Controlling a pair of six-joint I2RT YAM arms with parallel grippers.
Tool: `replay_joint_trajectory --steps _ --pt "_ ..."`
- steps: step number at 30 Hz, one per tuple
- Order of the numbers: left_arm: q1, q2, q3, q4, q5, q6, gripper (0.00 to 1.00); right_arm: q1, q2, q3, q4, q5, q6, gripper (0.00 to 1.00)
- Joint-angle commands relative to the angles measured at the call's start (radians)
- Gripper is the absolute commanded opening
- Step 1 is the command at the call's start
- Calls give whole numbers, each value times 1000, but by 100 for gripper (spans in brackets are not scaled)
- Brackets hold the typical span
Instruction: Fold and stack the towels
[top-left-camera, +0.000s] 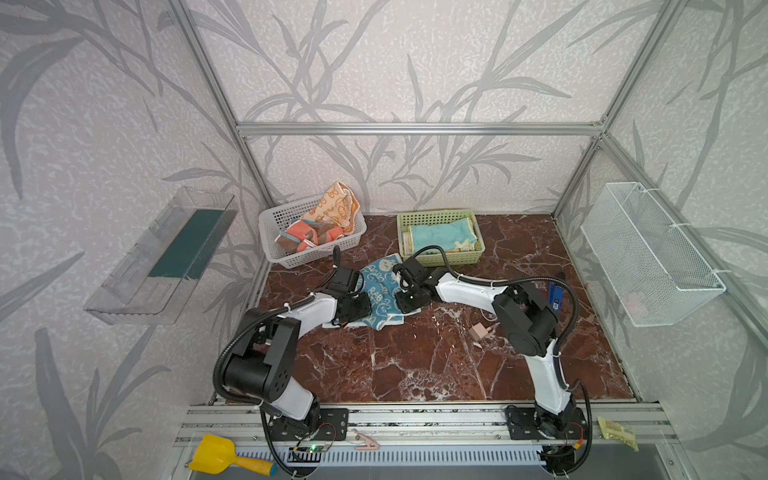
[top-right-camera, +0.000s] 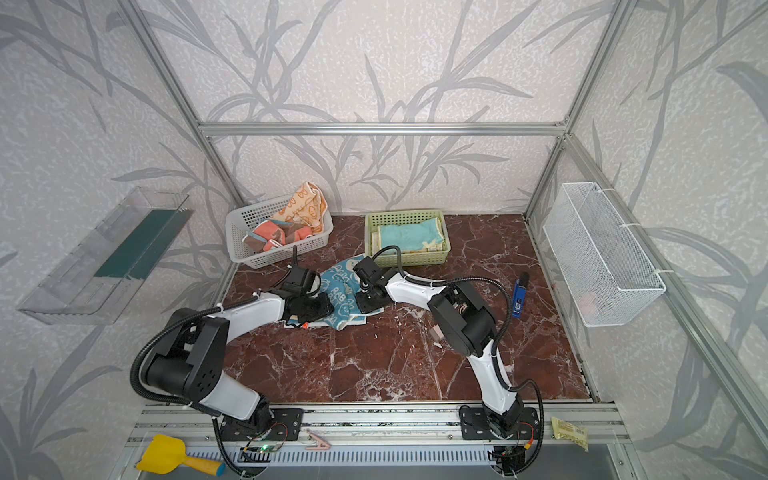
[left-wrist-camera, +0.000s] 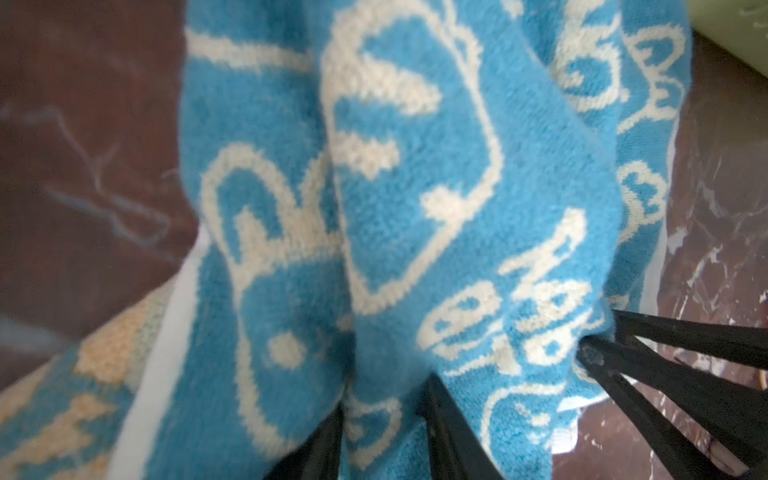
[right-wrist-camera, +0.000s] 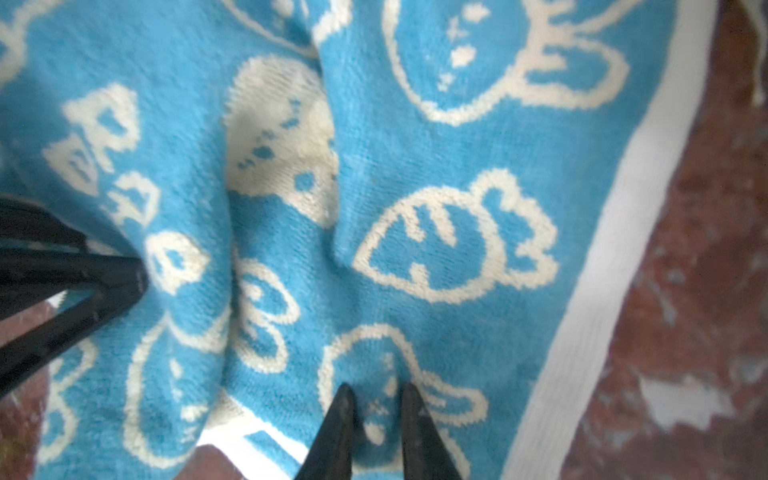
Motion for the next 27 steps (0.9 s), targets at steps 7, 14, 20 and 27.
replay_joint_trajectory --steps 7,14,20,27 --pt "-292 -223 -62 -397 -99 -188 38 -14 -305 -339 -65 36 36 23" --pt "-291 -262 223 -517 -228 -14 50 -90 -511 -391 -98 35 69 40" --pt "-221 53 475 -336 -130 201 59 -102 -464 -446 -47 -69 192 53" --pt "-197 450 785 -323 -133 322 63 -72 -393 -484 32 -73 291 59"
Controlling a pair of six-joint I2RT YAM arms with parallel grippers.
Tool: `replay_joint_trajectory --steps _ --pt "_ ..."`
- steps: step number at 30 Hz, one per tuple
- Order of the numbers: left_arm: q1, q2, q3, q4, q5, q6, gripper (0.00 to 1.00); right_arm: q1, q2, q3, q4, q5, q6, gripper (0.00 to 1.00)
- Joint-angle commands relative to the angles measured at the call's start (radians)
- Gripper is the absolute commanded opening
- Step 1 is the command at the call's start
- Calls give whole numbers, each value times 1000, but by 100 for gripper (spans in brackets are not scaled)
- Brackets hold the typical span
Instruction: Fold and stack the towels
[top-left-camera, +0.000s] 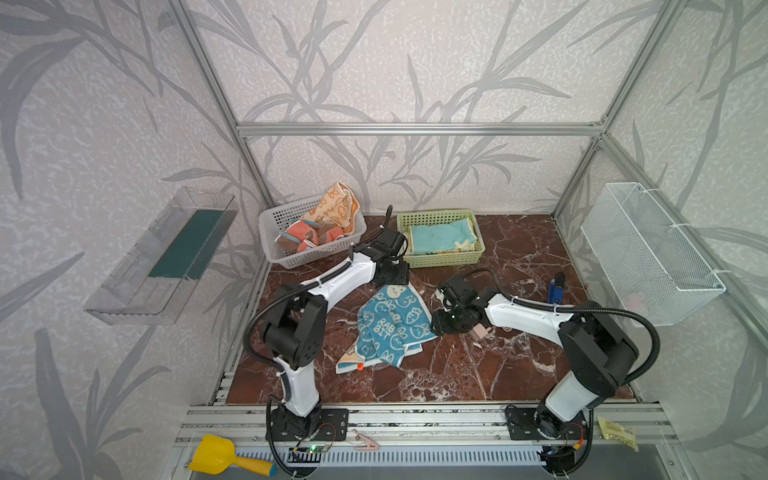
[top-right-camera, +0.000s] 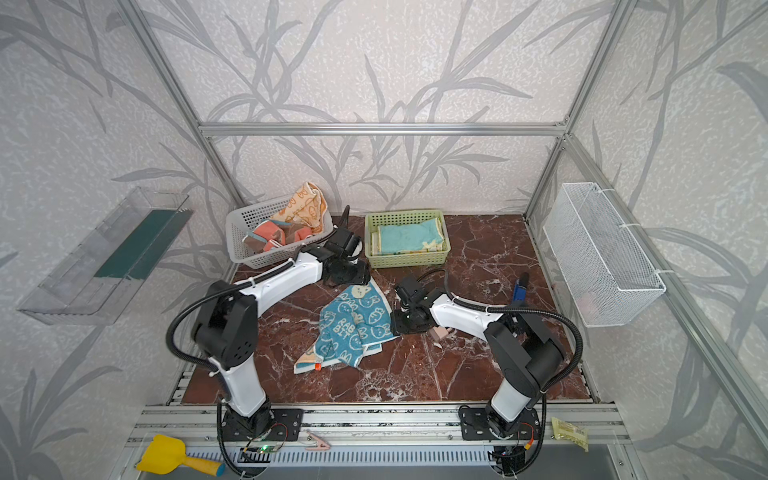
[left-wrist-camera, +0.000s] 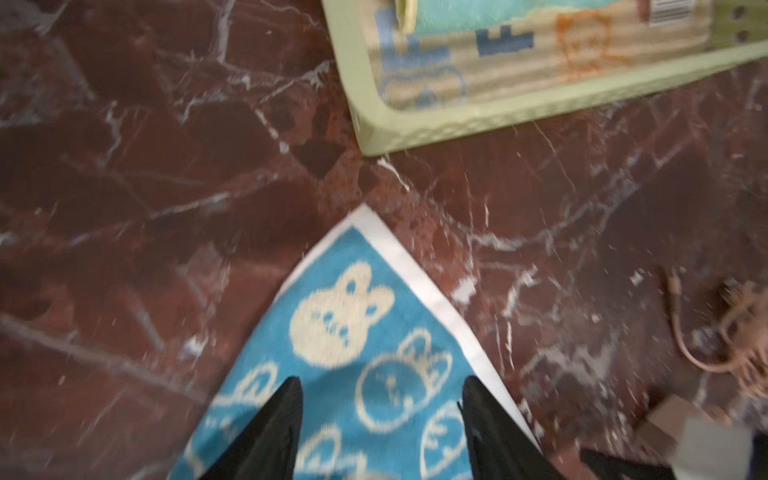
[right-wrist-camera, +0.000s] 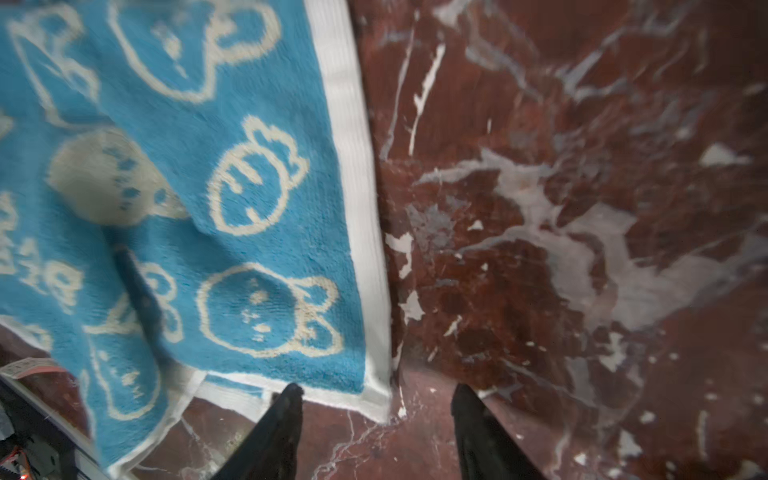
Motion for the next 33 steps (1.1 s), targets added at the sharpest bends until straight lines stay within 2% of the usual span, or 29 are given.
replay_joint_trajectory --steps 1,8,18,23,25,27,29,33 --pt "10 95 64 11 -24 98 63 11 24 11 39 -5 54 59" --pt "35 216 102 100 -43 129 64 11 146 37 51 -17 55 56" --pt "36 346 193 41 -50 137 64 9 197 66 -13 25 34 35" --pt "34 293 110 39 -76 116 59 6 197 63 -35 49 20 25" --pt "34 253 70 52 -88 119 60 6 200 68 -45 52 14 27" --pt "38 219 46 48 -92 127 62 6 196 71 -53 52 11 40" --pt "39 194 29 52 -77 134 62 6 189 70 -61 53 9 48" --pt "40 188 15 45 -33 146 62 9 187 63 -72 57 6 50"
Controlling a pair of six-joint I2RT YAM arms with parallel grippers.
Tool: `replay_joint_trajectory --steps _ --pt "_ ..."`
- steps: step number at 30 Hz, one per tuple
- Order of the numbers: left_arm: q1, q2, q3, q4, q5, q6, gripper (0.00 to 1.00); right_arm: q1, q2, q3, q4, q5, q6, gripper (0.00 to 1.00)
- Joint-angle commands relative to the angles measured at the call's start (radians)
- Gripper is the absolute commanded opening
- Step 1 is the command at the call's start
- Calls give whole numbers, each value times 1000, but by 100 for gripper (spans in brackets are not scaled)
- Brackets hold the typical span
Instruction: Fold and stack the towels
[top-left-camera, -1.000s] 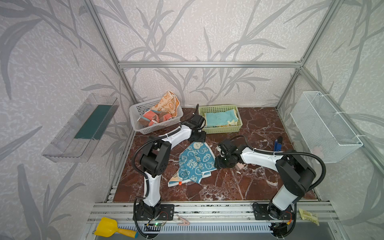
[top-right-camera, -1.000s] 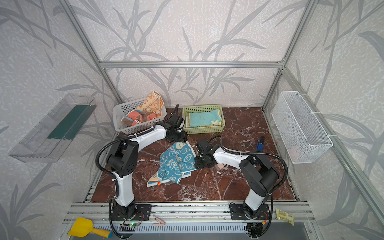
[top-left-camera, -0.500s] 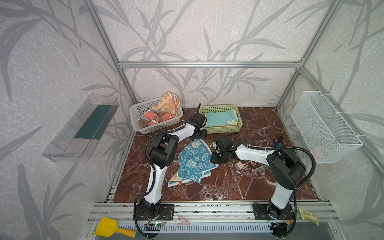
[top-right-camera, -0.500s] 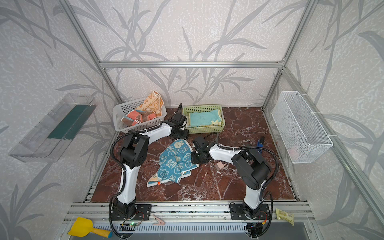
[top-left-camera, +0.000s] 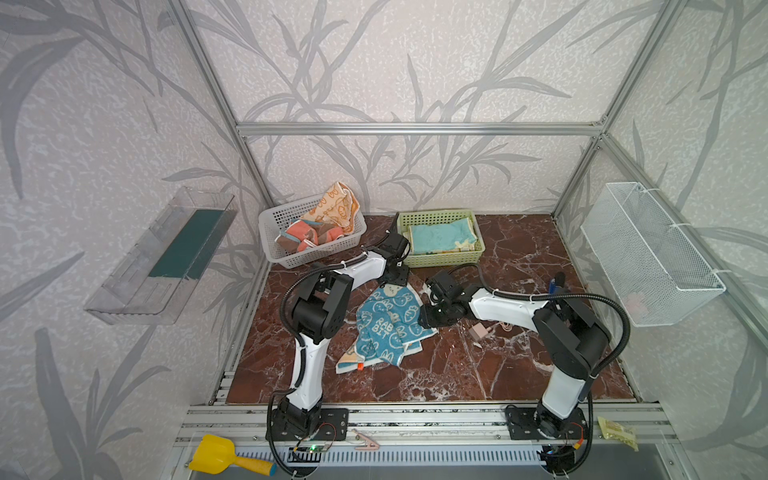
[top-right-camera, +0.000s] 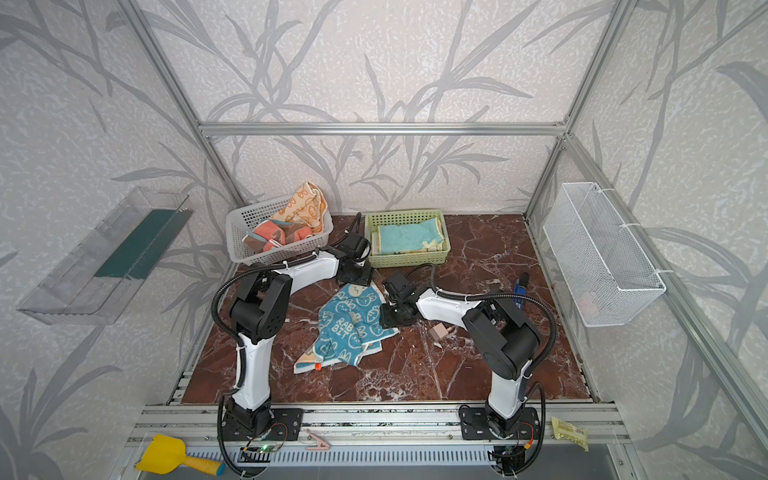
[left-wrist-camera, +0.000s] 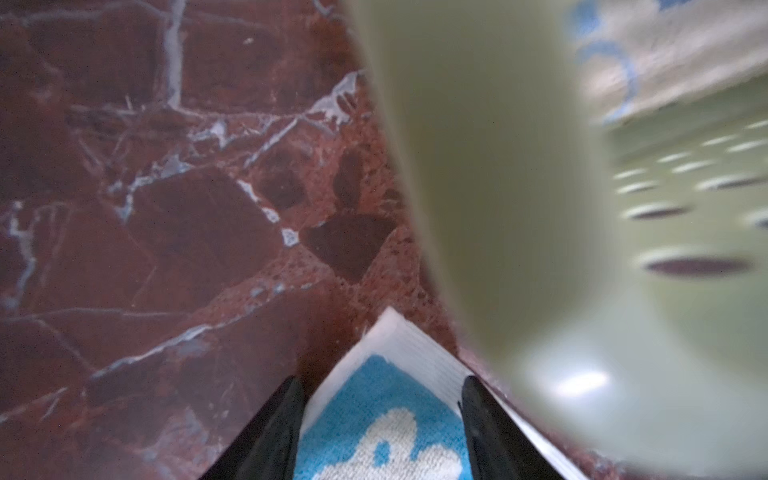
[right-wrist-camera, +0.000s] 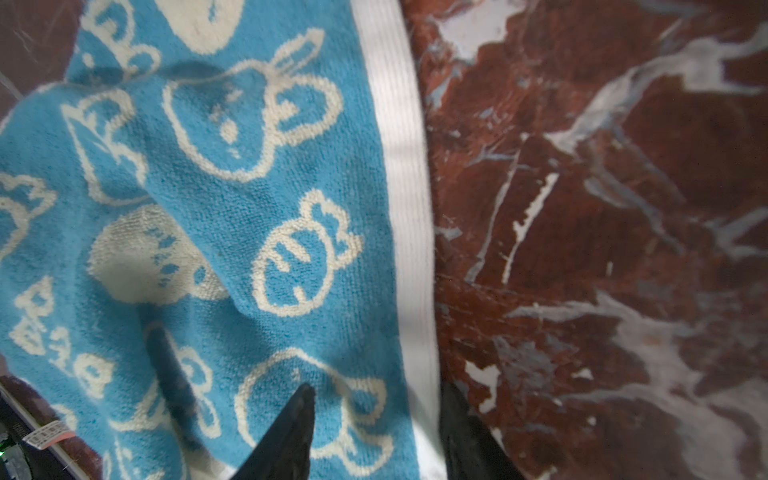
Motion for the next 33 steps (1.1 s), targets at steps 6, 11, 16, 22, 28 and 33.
replay_joint_trajectory --steps 6,11,16,22,28,33 --pt "6 49 -35 -52 37 4 58 14 66 -71 -151 58 -5 38" --pt "10 68 -17 -45 66 -2 29 16 62 -70 -161 79 -14 17" --pt "19 -38 -64 -24 32 -18 0 16 -1 -49 -190 136 -55 1" --pt "38 -246 -105 7 80 -12 0 17 -157 11 -273 256 -134 0" --pt "37 -527 -188 72 110 0 0 22 -321 108 -365 358 -219 0" --pt "20 -795 -288 158 116 5 0 45 -444 190 -397 403 -302 0"
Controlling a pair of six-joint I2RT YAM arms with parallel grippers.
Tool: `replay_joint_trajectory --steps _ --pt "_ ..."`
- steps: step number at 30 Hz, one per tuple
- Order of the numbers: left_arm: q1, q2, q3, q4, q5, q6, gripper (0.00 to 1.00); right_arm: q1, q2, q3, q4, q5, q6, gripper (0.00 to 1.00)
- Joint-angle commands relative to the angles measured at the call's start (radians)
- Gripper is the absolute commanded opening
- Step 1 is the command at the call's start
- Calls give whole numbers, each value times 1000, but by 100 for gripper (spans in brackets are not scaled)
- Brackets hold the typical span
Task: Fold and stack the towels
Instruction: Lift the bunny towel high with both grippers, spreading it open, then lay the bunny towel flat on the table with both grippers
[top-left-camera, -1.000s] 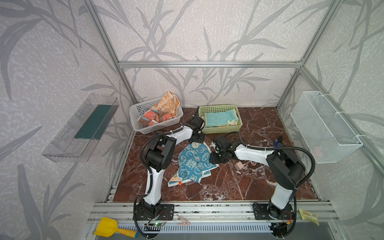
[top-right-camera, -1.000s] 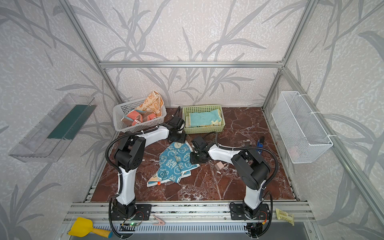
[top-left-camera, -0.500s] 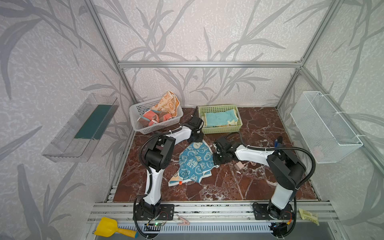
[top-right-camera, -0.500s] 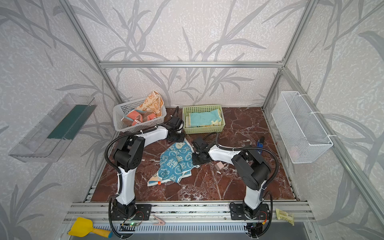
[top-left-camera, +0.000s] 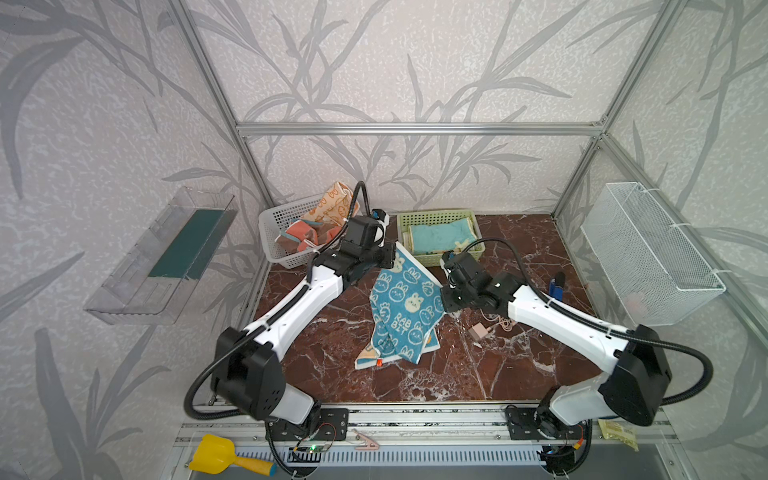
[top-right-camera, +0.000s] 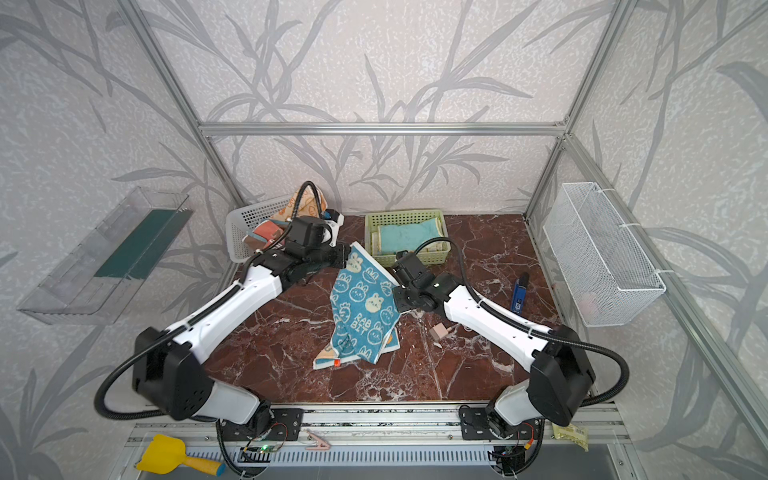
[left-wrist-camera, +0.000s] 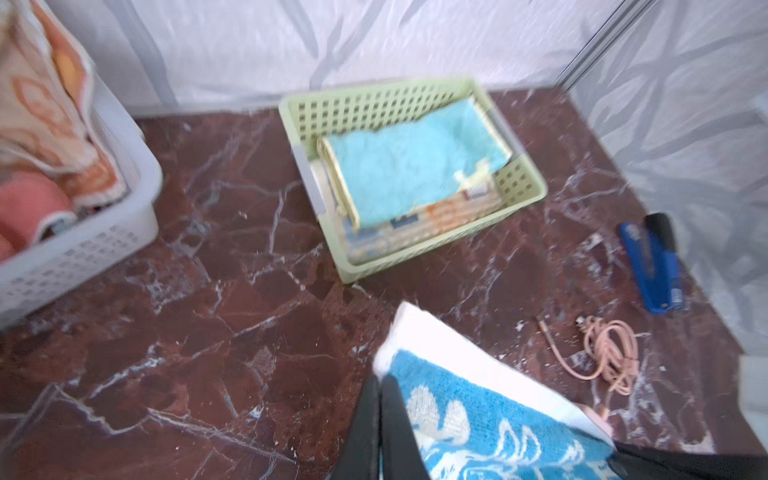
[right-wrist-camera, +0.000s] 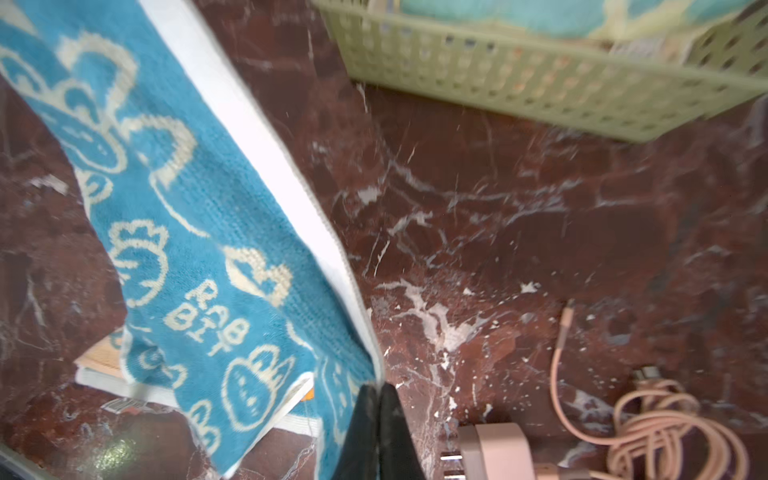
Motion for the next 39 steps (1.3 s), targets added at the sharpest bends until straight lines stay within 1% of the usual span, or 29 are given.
replay_joint_trajectory --steps 1,3,4,6,11,12,14,17,19,21,24,26,28,31,33,34,37,39 --pt "-11 -148 -57 50 3 24 0 32 -80 67 -85 87 -95 0" --pt "-26 -243 -61 48 -19 41 0 72 -123 127 -102 150 -143 0" --pt "-38 -289 -56 43 -38 54 0 99 -143 161 -110 201 -172 0" --pt "-53 -353 -23 21 -47 79 0 144 -171 229 -123 281 -226 0" --pt "-126 -434 146 -77 -61 129 0 240 -184 496 -217 422 -360 0" --pt "-142 -446 170 -88 -65 130 0 258 -186 543 -231 442 -383 0" --pt "-176 -475 221 -106 -71 129 0 329 -186 647 -260 478 -439 0" --pt "-211 -511 271 -120 -69 118 0 398 -162 816 -331 488 -500 0" --pt "-222 -531 298 -128 -63 109 0 442 -127 944 -410 494 -518 0" --pt "-224 -544 337 -151 -56 103 0 495 -77 1077 -492 530 -537 0" --pt "-224 -551 403 -210 -63 113 0 543 -4 1236 -588 575 -550 0" --pt "-222 -546 453 -255 -79 121 0 547 41 1320 -635 586 -554 0" --pt "-223 -540 479 -285 -100 127 0 547 69 1361 -649 604 -562 0" --pt "-221 -514 491 -333 -141 113 0 543 94 1359 -616 640 -599 0" --pt "-221 -489 478 -360 -176 95 0 508 116 1365 -606 619 -606 0" --pt "-221 -474 468 -374 -201 91 0 469 131 1376 -619 570 -593 0" --pt "-205 -450 406 -380 -273 76 0 291 177 1360 -643 368 -539 0" --pt "-152 -430 354 -381 -286 58 0 157 215 1293 -628 216 -506 0"
